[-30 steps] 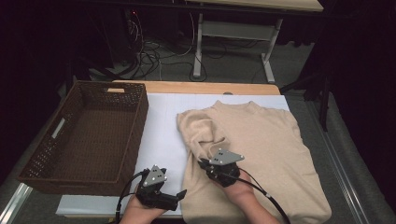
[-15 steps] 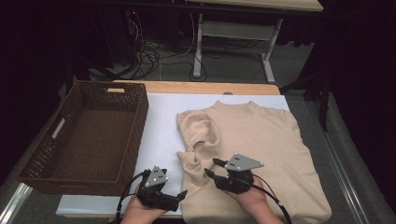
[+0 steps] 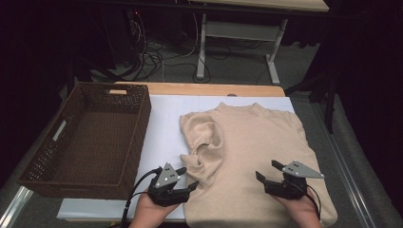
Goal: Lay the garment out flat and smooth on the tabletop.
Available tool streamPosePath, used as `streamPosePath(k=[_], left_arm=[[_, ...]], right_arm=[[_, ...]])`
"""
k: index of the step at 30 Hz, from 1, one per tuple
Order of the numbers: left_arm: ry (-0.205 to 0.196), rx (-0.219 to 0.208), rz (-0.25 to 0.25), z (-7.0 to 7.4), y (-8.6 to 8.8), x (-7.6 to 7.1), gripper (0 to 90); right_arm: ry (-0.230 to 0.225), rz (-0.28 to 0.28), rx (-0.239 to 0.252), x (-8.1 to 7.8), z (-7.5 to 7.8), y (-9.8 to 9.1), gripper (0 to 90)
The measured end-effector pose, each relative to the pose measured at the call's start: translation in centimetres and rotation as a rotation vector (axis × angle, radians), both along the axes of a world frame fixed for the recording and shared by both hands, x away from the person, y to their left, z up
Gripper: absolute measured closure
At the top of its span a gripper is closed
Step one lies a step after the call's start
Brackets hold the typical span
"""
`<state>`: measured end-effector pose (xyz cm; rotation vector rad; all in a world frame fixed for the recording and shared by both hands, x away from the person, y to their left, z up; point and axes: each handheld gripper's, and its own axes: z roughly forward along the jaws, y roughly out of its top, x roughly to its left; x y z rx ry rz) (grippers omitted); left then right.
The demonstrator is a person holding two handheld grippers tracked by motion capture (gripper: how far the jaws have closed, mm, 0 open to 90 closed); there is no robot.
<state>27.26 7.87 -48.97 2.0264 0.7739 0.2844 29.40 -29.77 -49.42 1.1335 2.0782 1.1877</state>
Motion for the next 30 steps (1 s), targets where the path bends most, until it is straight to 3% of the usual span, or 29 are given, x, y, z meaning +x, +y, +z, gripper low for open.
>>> streamPosePath(k=[4, 5, 6, 9, 11, 14, 17, 21, 22, 24, 30], left_arm=[[0.012, 0.062, -0.039, -0.7, -2.9, 1.0, 43.4], [0.012, 0.062, -0.039, -0.7, -2.9, 1.0, 42.4], [0.045, 0.108, -0.040, -1.3, -4.1, 1.9, 42.4], [0.067, 0.207, -0.010, -2.4, -5.3, 2.9, 30.5], [0.038, 0.237, -0.012, -2.8, -5.5, 3.1, 33.9], [0.040, 0.226, 0.009, -2.7, -5.0, 3.4, 56.3], [0.065, 0.171, 0.033, -2.4, -3.9, 3.5, 70.6], [0.078, 0.104, 0.061, -2.1, -1.5, 2.2, 72.1], [0.078, 0.104, 0.061, -2.1, -1.5, 2.2, 72.1], [0.101, 0.057, 0.090, -1.8, 0.5, 0.4, 72.1], [0.102, 0.025, 0.160, -1.3, 3.7, -3.9, 72.0]], right_arm=[[-0.007, -0.029, 0.015, -0.6, 0.0, -1.7, 20.9], [-0.007, -0.029, 0.015, -0.6, 0.0, -1.7, 20.9], [-0.006, -0.033, 0.019, -0.8, -0.1, -1.9, 20.9], [-0.010, -0.032, 0.033, -1.0, 0.0, -2.1, 20.8], [-0.015, -0.028, 0.032, -1.1, 0.0, -2.0, 20.1], [-0.013, -0.021, 0.030, -1.2, -0.1, -1.8, 19.7], [-0.003, -0.017, 0.026, -1.2, -0.2, -1.7, 19.7], [0.003, -0.014, 0.018, -1.2, -0.3, -1.7, 19.7], [0.003, -0.014, 0.018, -1.2, -0.3, -1.7, 19.7], [0.010, -0.015, 0.036, -1.2, -0.4, -1.7, 19.7], [-0.006, 0.001, 0.039, -1.3, -0.2, -1.7, 18.0]])
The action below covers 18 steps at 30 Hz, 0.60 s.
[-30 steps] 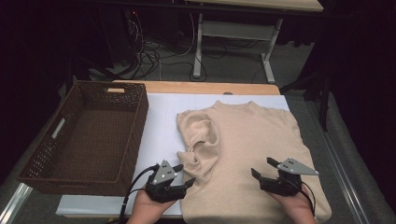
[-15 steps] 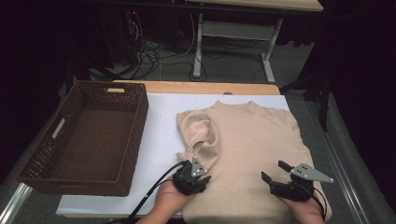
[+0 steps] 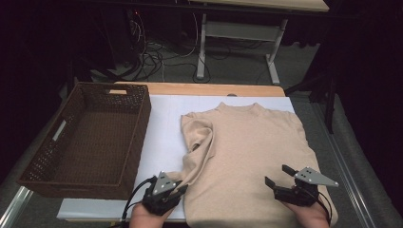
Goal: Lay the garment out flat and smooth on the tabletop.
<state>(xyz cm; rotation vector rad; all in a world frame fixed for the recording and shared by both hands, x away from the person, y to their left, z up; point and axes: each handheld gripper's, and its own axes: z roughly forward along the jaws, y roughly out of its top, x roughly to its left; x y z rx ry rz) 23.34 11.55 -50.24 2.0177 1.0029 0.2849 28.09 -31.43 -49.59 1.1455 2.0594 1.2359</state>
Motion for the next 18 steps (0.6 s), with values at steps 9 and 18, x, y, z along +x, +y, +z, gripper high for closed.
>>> streamPosePath(k=[9, 18], left_arm=[[0.029, -0.050, 0.071, -0.4, 3.0, -5.2, 71.8], [0.059, -0.110, -0.032, -1.1, 2.0, -5.9, 71.7]], right_arm=[[-0.016, 0.048, 0.015, -0.6, 0.4, 1.3, 18.0], [-0.030, 0.082, -0.006, -0.4, 0.5, 3.2, 18.0]])
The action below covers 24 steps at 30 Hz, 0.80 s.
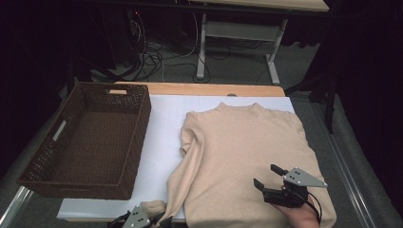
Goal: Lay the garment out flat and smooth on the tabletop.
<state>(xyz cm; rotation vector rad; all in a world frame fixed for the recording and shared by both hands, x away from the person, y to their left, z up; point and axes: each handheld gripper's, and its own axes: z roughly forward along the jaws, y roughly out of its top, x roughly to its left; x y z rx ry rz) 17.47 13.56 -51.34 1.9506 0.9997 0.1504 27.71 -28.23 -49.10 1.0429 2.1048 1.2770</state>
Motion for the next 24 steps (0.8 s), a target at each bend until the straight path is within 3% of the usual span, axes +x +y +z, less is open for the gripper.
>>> streamPosePath(k=[5, 10, 15, 19, 22, 24], left_arm=[[-0.020, 0.037, -0.049, -0.2, -2.6, 3.0, 70.4], [-0.024, 0.055, -0.038, -0.2, -4.5, 5.3, 59.5], [-0.101, 0.103, 0.022, 1.5, -4.9, 5.7, 37.3], [-0.165, 0.097, 0.045, 3.5, -4.7, 6.2, 34.8], [-0.169, 0.114, 0.028, 3.9, -5.3, 7.5, 35.2], [-0.139, 0.151, 0.008, 3.1, -6.2, 8.6, 34.8]], right_arm=[[0.011, -0.015, -0.006, 0.1, -0.3, -0.1, 18.0], [0.007, -0.033, -0.016, -0.6, -0.3, -0.7, 18.0], [0.004, -0.057, -0.023, -1.6, -0.3, -1.6, 18.2], [0.003, -0.073, -0.024, -2.0, -0.3, -2.1, 18.2], [0.001, -0.081, -0.021, -2.2, -0.2, -2.2, 18.3], [0.002, -0.082, -0.023, -2.2, -0.2, -2.2, 18.3]])
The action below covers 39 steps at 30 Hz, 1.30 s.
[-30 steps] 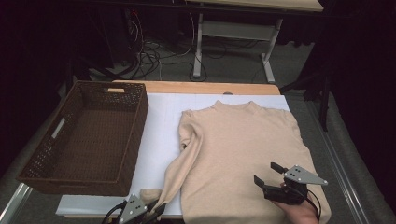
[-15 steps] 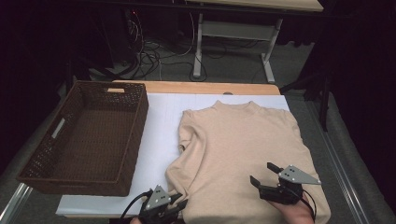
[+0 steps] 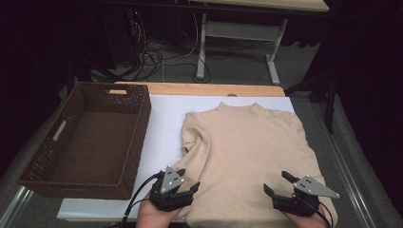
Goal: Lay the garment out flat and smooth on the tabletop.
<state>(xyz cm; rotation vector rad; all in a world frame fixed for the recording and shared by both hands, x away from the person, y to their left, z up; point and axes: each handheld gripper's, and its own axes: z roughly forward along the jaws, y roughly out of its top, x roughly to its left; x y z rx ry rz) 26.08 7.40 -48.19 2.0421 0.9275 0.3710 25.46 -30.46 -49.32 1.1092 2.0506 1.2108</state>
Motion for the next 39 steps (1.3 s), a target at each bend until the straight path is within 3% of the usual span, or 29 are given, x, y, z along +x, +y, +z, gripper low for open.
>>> streamPosePath(k=[2, 3, 5, 7, 8, 10, 12, 14, 17, 21, 24, 30, 35, 39], left_arm=[[0.062, 0.061, -0.016, -1.4, -1.0, 1.1, 34.7], [0.062, 0.061, -0.016, -1.4, -1.0, 1.1, 33.0], [0.146, 0.136, -0.032, -2.9, -1.7, 2.0, 30.9], [0.132, 0.162, -0.028, -3.0, -1.8, 2.0, 31.7], [0.134, 0.152, -0.014, -3.0, -1.7, 2.1, 36.0], [0.136, 0.125, 0.008, -3.0, -0.9, 2.2, 52.9], [0.162, 0.052, 0.026, -3.0, 0.4, 2.3, 68.2], [0.162, 0.013, 0.044, -3.0, 1.3, 2.0, 76.4], [0.146, -0.022, 0.078, -2.8, 2.9, 1.1, 77.7], [0.154, -0.060, 0.111, -2.6, 5.2, -0.5, 77.6], [0.146, -0.070, 0.134, -2.2, 6.7, -1.8, 77.6], [0.134, -0.014, 0.166, -2.1, 8.8, -4.6, 78.1], [0.105, 0.036, 0.172, -2.2, 9.3, -6.2, 77.5], [0.079, -0.021, 0.162, -1.8, 8.5, -6.8, 68.2]], right_arm=[[0.003, 0.000, 0.000, 0.0, 0.0, 0.0, 18.3], [0.003, 0.000, 0.000, 0.0, 0.0, 0.0, 18.3], [0.002, 0.003, -0.001, 0.1, 0.0, 0.1, 18.4], [0.005, 0.007, -0.002, 0.1, -0.1, 0.1, 18.5], [0.007, 0.007, -0.002, 0.2, -0.1, 0.1, 18.5], [0.010, 0.010, 0.000, 0.2, -0.2, 0.1, 18.6], [0.009, 0.014, -0.004, 0.3, -0.2, 0.2, 18.7], [0.008, 0.018, -0.006, 0.2, -0.2, 0.2, 18.9], [0.008, 0.022, -0.007, 0.2, -0.2, 0.3, 19.0], [0.009, 0.031, -0.012, 0.3, -0.2, 0.5, 19.1], [0.007, 0.040, -0.014, 0.4, -0.2, 0.6, 19.1], [0.004, 0.056, -0.015, 0.7, -0.1, 1.0, 19.2], [0.002, 0.070, -0.015, 0.9, -0.1, 1.4, 19.3], [0.006, 0.077, -0.019, 1.0, -0.2, 1.8, 19.4]])
